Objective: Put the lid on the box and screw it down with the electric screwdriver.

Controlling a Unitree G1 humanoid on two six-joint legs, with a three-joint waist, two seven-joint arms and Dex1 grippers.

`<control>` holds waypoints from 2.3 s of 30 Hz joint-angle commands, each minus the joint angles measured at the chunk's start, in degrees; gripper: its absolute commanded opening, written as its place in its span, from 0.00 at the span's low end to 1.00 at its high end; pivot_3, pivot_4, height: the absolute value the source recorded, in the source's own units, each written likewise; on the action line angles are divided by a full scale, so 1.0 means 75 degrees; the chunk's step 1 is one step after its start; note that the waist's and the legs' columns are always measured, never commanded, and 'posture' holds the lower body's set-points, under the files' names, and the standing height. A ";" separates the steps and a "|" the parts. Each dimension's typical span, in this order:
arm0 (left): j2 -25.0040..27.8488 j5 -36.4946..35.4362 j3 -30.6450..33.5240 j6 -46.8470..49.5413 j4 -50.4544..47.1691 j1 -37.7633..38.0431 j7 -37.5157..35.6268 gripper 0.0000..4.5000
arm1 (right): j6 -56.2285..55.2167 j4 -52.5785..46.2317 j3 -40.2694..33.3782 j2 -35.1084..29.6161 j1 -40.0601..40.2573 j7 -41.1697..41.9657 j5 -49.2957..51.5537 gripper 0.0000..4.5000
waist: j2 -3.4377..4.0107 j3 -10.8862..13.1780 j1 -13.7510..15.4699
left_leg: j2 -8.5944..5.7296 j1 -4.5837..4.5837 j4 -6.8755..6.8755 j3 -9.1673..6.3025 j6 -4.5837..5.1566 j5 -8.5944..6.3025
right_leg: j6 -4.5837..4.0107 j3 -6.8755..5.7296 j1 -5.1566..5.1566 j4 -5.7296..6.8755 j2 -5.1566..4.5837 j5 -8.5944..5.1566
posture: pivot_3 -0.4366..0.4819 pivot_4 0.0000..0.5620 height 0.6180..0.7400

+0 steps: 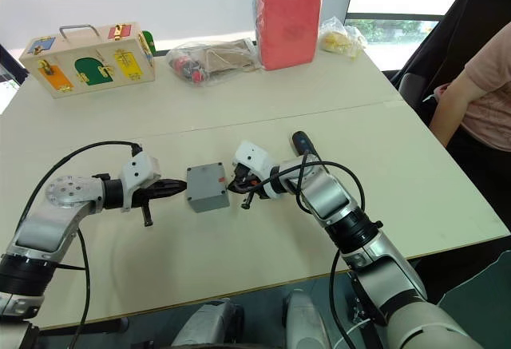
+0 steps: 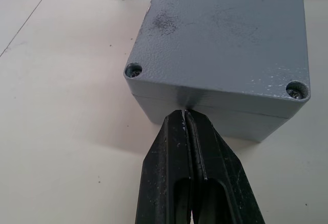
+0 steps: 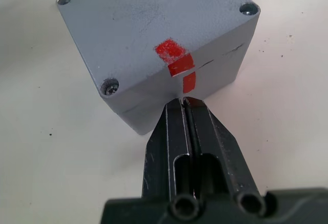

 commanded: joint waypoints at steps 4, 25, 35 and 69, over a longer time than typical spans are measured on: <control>0.0232 -0.0614 0.0716 0.0506 -0.0708 0.0126 -0.0010 0.00 | -0.1283 -0.0006 -0.1000 0.0130 -0.0092 -0.0924 -0.0073 0.00 | -0.0001 0.0001 0.0008 | 0.0000 -0.0001 0.0000 0.0000 0.0000 0.0000 | 0.0000 0.0000 0.0000 0.0000 0.0000 0.0000 | 0.48 0.27 1.00; 0.0369 -0.1551 0.1386 0.1765 -0.1506 -0.0559 0.0480 0.00 | -0.1969 0.3814 -0.2245 0.1502 -0.1477 -0.2566 -0.0064 0.69 | -0.0001 0.0001 -0.0030 | 0.0001 0.0003 -0.0003 0.0001 -0.0005 0.0003 | 0.0000 0.0004 -0.0001 0.0002 0.0004 0.0000 | 0.48 0.27 1.00; 0.0331 -0.1591 0.1370 0.1843 -0.1677 -0.0500 0.0632 0.00 | -0.2538 0.4914 -0.2217 0.1654 -0.1874 -0.2501 -0.0180 0.69 | -0.0001 0.0001 -0.0059 | 0.0001 0.0003 -0.0003 0.0001 -0.0006 0.0003 | 0.0000 0.0006 -0.0002 0.0003 0.0005 0.0000 | 0.48 0.27 1.00; 0.0221 -0.1585 0.1241 0.1821 -0.1778 -0.0422 0.0783 0.00 | -0.2089 0.4681 -0.2168 0.1533 -0.1995 -0.2136 -0.0420 0.28 | -0.0001 0.0001 -0.0211 | 0.0001 0.0002 -0.0008 0.0000 -0.0006 0.0003 | 0.0000 0.0008 -0.0003 0.0002 0.0005 0.0000 | 0.48 0.27 1.00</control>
